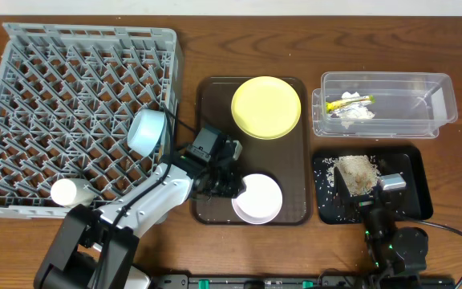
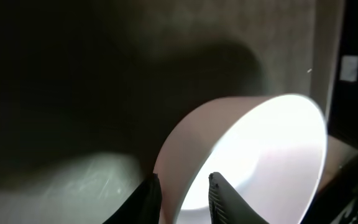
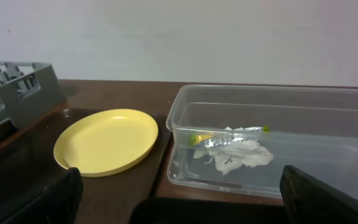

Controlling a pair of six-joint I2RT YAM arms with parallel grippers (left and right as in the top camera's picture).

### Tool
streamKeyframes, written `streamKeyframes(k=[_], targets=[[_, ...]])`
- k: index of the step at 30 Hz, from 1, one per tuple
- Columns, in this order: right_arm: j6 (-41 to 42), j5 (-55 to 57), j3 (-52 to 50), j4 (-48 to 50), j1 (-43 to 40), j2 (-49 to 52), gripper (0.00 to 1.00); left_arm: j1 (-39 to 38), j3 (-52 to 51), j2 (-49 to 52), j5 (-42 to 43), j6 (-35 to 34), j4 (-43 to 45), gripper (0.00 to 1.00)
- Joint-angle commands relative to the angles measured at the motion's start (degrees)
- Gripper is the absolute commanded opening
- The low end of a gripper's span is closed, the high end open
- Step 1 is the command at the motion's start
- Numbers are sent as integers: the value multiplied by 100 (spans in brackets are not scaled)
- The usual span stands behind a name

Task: Sort waste into correct bins and load items into the dishwasher
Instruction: 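Grasp the rim of the white bowl with the left gripper, then carry the white bowl into the dish rack and release it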

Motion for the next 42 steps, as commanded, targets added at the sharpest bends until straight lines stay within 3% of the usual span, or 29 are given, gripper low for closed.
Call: streamKeyframes(k=[1,9,11,12,19,23,26,30,36,42], targets=[[-28,15,-7,-24,-39,-11,99,22,-11,210,136,-184,39,27],[-28,17,-7,-24,-39,-11,99,98,28,870,649,-455,111,26],[-28,15,-7,-24,-39,-11,99,197,28,879,651,-496,114,19],[-28,15,-7,-24,-39,-11,99,232,28,876,654,-529,114,8],[-28,17,-7,-24,-39,-11,99,557,238,492,693,-568,44,8],[-28,15,-7,-24,-39,-11,99,986,697,-219,407,-396,-527,8],[-28,15,-7,-22,-39,-11,99,1379,1279,-876,-728,-177,-1526,8],[-28,15,-7,-24,-39,-11,99,1729,1937,-1635,-3495,-138,-2476,8],[-28,15,-7,-24,-39,-11,99,1812,2017,-2297,-7816,-133,-2490,8],[-28,15,-7,-24,-39,-11,99,1867,2015,-1851,-9903,664,-2192,8]])
